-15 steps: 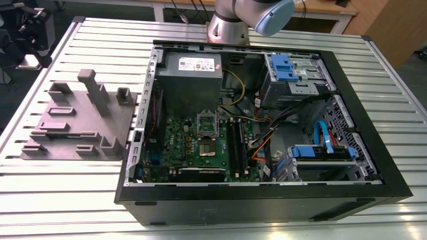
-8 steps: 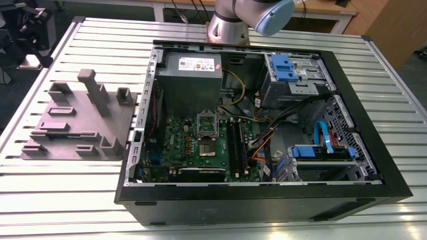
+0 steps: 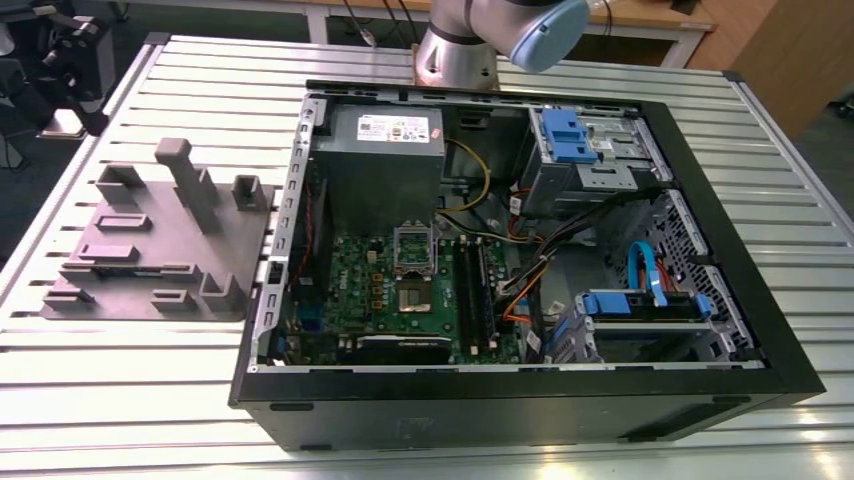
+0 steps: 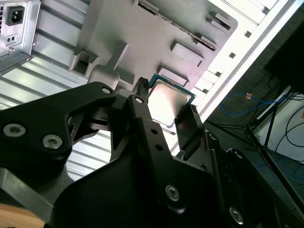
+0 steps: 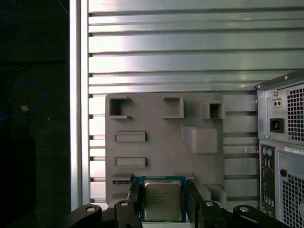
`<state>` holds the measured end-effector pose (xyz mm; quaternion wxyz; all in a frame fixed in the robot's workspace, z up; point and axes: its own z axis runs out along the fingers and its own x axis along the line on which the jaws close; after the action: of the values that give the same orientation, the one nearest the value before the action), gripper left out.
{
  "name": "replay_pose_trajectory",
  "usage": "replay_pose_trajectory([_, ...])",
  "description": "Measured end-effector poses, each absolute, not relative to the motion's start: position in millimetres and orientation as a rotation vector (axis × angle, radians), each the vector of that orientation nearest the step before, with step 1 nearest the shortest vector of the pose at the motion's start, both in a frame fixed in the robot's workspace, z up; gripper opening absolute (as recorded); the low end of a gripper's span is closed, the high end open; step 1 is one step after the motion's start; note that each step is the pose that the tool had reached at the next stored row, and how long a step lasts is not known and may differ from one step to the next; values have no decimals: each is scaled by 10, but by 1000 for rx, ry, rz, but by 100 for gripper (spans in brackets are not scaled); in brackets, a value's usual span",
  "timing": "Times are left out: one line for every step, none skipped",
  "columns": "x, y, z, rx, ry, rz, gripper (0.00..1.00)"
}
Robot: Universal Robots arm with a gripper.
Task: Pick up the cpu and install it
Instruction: 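Pick up the cpu and move it towards the insertion slot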
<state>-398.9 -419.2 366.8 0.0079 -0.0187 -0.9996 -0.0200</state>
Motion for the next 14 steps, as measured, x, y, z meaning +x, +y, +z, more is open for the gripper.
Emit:
replay_pose_trajectory([-3987,-4192,3668,-59,-3125,-62,47])
replay_pose_trajectory([-3984,-4192,3669,-59,-3124,-63,47])
replay_pose_trajectory([-3982,-4192,3669,-59,-3124,-63,47])
replay_pose_trajectory([-3979,-4191,3669,-59,-3124,-63,47])
replay_pose_trajectory([-3977,-4191,3669,-59,-3124,-63,47])
replay_pose_trajectory([-3974,-4191,3668,-59,-3125,-63,47])
replay_pose_trajectory([-3972,-4192,3668,-58,-3125,-63,47])
replay_pose_trajectory([-3970,-4192,3668,-59,-3125,-63,47])
replay_pose_trajectory([-3967,-4191,3668,-59,-3124,-63,47])
replay_pose_trajectory([-3965,-4192,3668,-59,-3124,-63,47])
replay_pose_trajectory([-3962,-4192,3669,-59,-3124,-63,47])
replay_pose_trajectory([-3960,-4192,3668,-59,-3124,-63,47])
replay_pose_trajectory([-3958,-4192,3669,-59,-3124,-63,47])
replay_pose_trajectory([-3955,-4192,3669,-59,-3124,-63,47])
